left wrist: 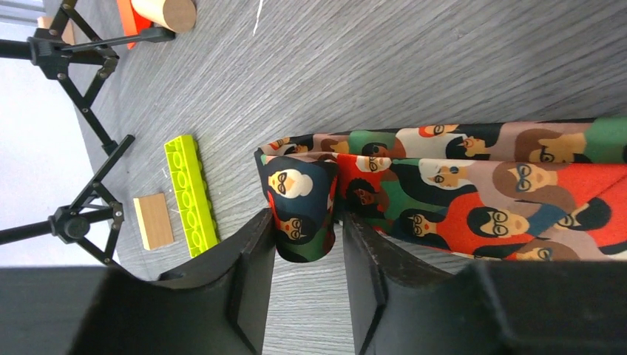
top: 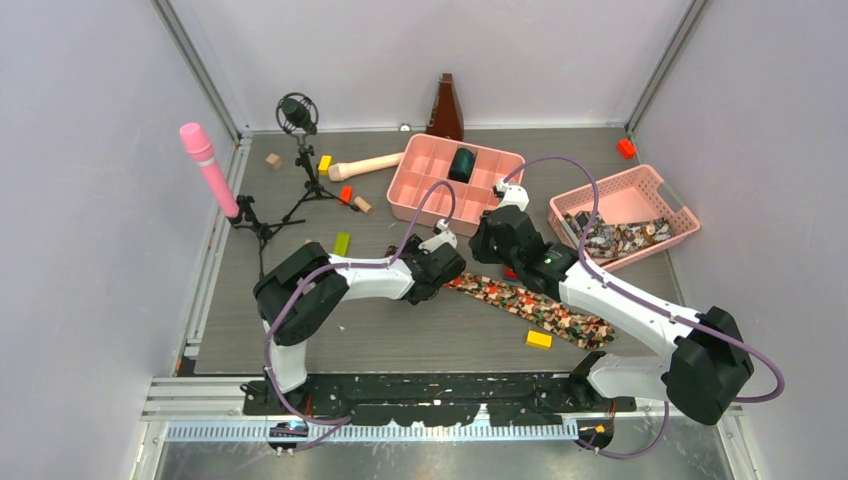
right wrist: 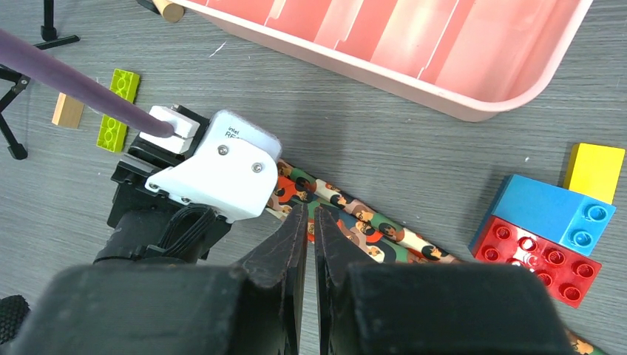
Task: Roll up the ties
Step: Roll the tie at the center of the board.
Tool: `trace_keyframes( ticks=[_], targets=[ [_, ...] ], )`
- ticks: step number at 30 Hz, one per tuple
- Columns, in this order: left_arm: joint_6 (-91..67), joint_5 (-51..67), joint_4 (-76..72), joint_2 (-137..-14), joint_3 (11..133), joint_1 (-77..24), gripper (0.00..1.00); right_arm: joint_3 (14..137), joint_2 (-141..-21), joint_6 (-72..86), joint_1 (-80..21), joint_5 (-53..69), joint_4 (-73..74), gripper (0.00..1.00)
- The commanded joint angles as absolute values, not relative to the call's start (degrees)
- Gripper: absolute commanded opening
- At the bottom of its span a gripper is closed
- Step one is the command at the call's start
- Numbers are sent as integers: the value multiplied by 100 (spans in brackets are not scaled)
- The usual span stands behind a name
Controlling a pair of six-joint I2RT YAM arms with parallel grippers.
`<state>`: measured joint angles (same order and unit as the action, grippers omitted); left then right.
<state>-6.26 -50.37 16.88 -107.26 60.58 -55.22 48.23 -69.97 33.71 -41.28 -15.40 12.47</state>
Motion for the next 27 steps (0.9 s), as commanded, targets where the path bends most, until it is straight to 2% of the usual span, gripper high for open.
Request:
trace_keyframes(
  ticks=[1,5,27],
  targets=[
    [-810,-4804,1749,-10583,6123,-5572,43,4854,-6838,3384,-4131,-1662,1151,14],
    [-865,-4629,1753,-10547,6138,-5571,46,4844,-6836,3399,-4130,-1663,1151,15],
    [-984,-4059,1868,-10213,6294,-5573,47,4793,-6918,3498,-4131,-1553,1075,15]
  ],
)
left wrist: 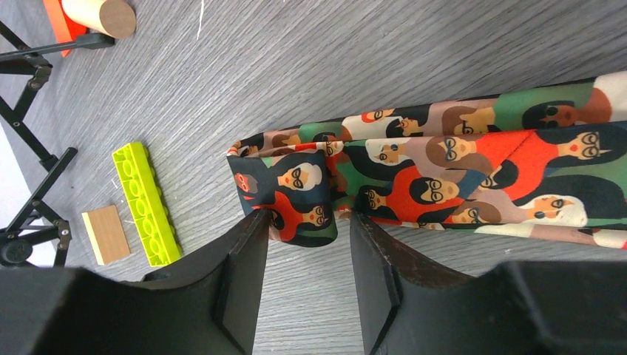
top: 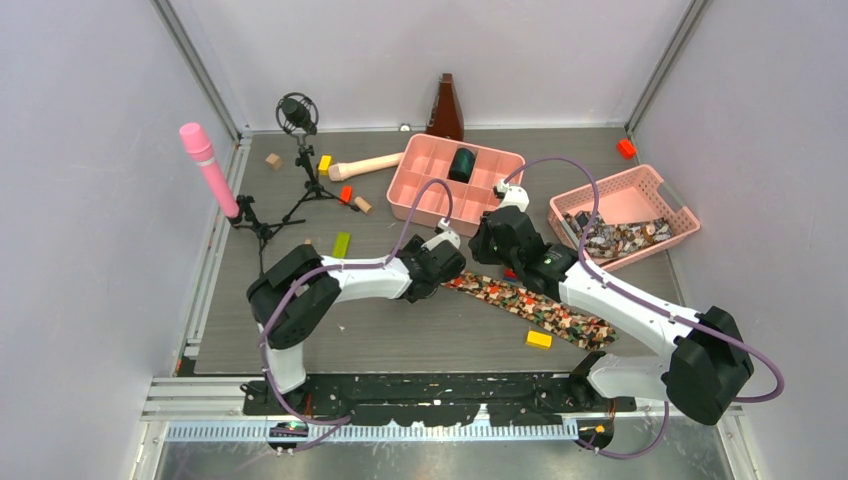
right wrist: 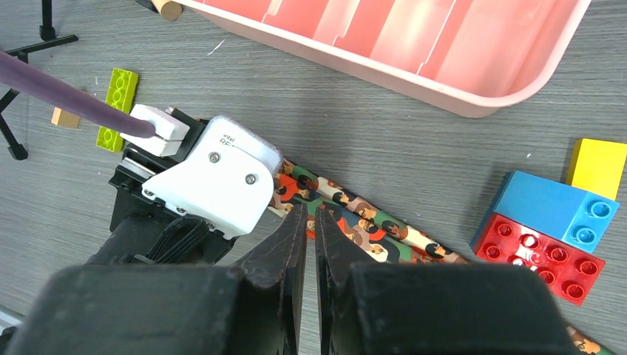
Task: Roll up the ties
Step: Roll the tie at the center of the board.
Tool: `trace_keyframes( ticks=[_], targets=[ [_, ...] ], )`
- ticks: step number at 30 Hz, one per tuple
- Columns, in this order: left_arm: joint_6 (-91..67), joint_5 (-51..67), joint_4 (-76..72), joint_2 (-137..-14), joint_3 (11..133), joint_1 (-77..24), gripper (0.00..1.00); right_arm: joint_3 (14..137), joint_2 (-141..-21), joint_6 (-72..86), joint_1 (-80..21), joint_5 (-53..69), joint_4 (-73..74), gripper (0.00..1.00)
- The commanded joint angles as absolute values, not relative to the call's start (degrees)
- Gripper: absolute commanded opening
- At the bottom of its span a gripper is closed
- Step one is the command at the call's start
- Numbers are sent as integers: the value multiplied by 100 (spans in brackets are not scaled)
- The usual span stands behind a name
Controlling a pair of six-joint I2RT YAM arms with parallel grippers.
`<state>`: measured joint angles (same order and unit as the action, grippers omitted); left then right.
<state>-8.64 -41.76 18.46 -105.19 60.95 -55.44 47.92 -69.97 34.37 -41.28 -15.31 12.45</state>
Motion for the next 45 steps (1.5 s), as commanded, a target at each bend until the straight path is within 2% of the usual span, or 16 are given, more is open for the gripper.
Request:
trace_keyframes(
  ticks=[1,11,16,18,22,26,38,45],
  targets=[
    [-992,-4044,1864,-10193,6300,-5580,46,4796,-6917,3498,-4131,-1555,1074,16],
    [-1023,-3956,1774,-10160,6284,-5579,29,4784,-6926,3529,-4131,-1540,1063,15],
    [-1070,-3864,1758,-10222,6278,-5573,25,4788,-6949,3531,-4131,-1538,1063,16],
    [-1087,-3842,1749,-10244,6273,-5572,26,4790,-6970,3533,-4131,-1526,1063,16],
    [-1129,-3794,1741,-10219,6251,-5562,36,4806,-7022,3562,-4131,-1472,1036,16],
    [-1163,-3632,1707,-10112,6202,-5532,42,4827,-7055,3586,-4131,-1434,1013,16],
    [-1472,-2404,1452,-9618,5917,-5036,45,4878,-7115,3595,-4131,-1405,1004,18],
    [-1648,-1876,1412,-9546,5818,-4702,43,4863,-7149,3620,-4131,-1387,961,19]
  ],
)
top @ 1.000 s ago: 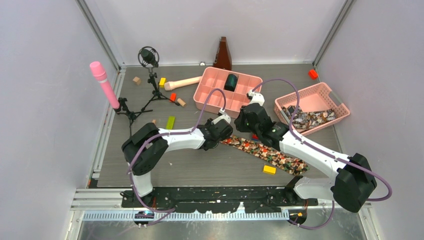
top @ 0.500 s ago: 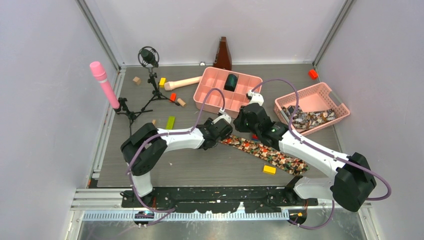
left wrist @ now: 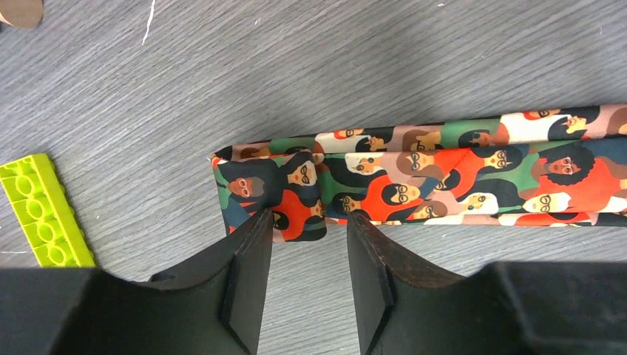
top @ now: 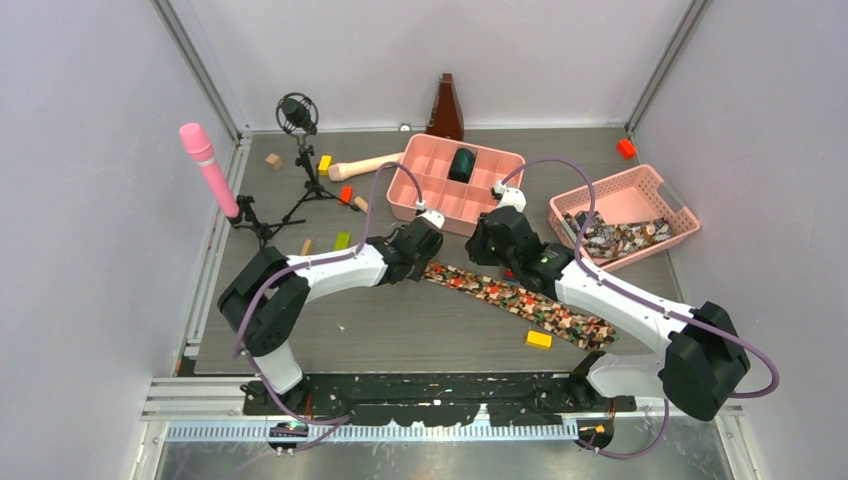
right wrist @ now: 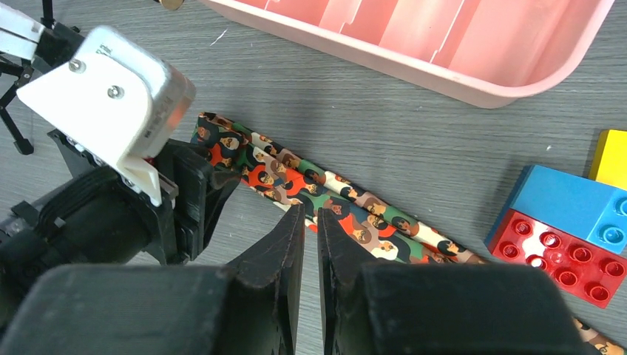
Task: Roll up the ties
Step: Roll the tie at the center of the board.
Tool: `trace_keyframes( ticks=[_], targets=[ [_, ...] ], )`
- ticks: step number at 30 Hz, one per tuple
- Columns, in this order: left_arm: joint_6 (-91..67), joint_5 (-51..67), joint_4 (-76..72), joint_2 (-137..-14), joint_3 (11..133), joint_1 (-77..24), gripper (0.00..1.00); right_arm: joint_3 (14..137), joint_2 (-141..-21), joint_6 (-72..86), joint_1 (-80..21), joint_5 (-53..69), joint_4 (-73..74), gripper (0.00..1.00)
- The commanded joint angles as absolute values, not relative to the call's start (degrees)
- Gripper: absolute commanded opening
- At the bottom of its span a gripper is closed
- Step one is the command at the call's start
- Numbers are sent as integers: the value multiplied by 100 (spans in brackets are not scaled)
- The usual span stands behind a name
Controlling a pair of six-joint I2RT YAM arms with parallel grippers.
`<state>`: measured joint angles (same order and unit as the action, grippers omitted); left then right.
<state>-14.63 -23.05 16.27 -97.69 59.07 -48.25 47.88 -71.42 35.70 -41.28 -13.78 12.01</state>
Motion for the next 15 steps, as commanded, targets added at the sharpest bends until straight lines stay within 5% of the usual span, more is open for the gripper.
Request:
trace_keyframes(
  ticks=[1,8,15],
  targets=[
    [-1670,-1809,1393,-9530,5800,-4672,43,4857,-7152,3625,-4131,-1383,955,19],
    [-1918,-1101,1203,-9410,5614,-4327,32,4853,-7215,3701,-4125,-1337,893,19],
    [-2150,-503,1057,-9326,5465,-4021,39,4881,-7344,3705,-4131,-1272,811,19]
  ],
)
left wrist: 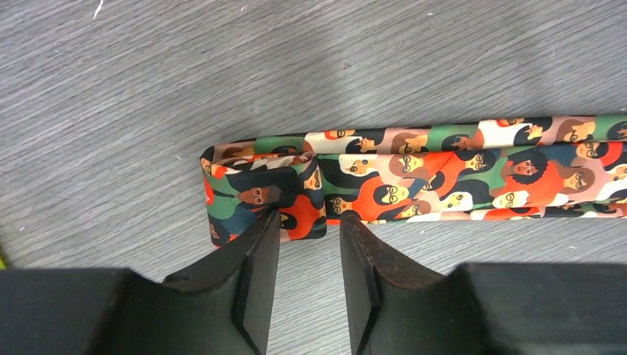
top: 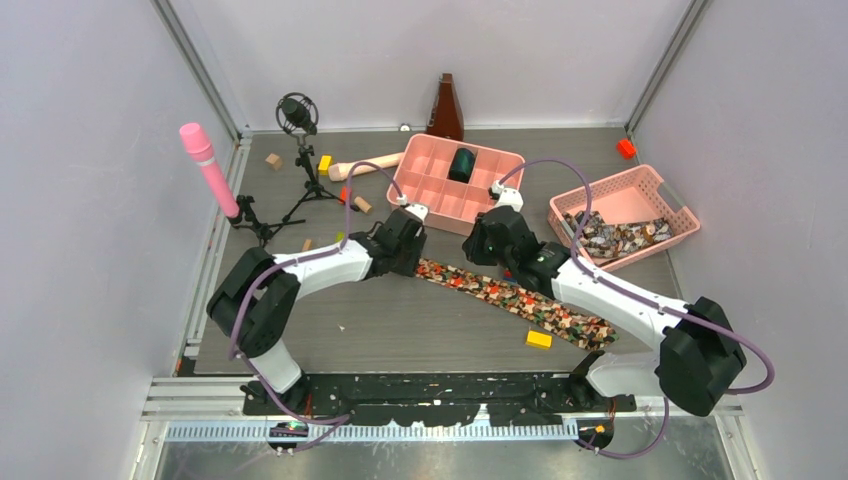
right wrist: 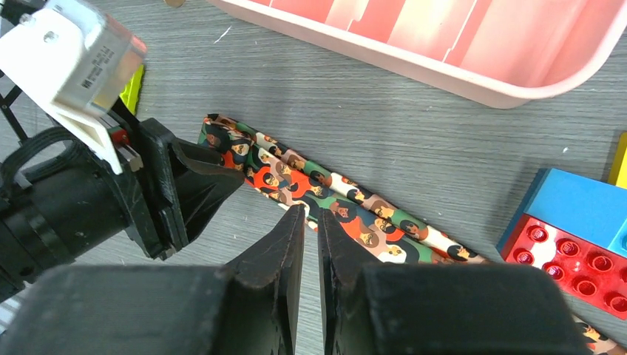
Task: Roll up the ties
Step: Roll the tie at the center of the board.
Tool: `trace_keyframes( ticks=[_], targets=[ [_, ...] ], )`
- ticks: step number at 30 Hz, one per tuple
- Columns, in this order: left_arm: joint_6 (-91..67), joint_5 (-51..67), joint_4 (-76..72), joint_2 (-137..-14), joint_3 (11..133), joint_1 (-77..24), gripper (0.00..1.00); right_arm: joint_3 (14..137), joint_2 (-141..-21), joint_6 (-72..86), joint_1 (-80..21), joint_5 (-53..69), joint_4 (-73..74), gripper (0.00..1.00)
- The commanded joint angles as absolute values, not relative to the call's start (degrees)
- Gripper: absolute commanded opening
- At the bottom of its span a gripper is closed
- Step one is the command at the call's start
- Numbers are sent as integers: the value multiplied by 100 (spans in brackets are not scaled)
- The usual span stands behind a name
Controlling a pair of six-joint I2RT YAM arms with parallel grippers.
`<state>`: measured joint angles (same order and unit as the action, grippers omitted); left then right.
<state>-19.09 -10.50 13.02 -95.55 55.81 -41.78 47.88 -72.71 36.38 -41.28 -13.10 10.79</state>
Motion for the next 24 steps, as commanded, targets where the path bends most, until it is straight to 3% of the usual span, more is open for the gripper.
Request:
trace_keyframes(
  ticks=[1,6,21,24],
  targets=[
    [-2186,-420,1032,-9313,5445,-3972,41,4892,-7399,3716,-4131,-1230,792,19],
    [-2426,-32,844,-9245,5293,-3688,41,4960,-7700,3838,-4131,-966,454,19],
    [-2750,905,415,-9071,5019,-3246,4,5521,-8862,3939,-4128,-391,-243,19],
    [-2758,954,395,-9103,5019,-3211,0,5700,-9128,3938,-4126,-205,-290,15]
  ],
)
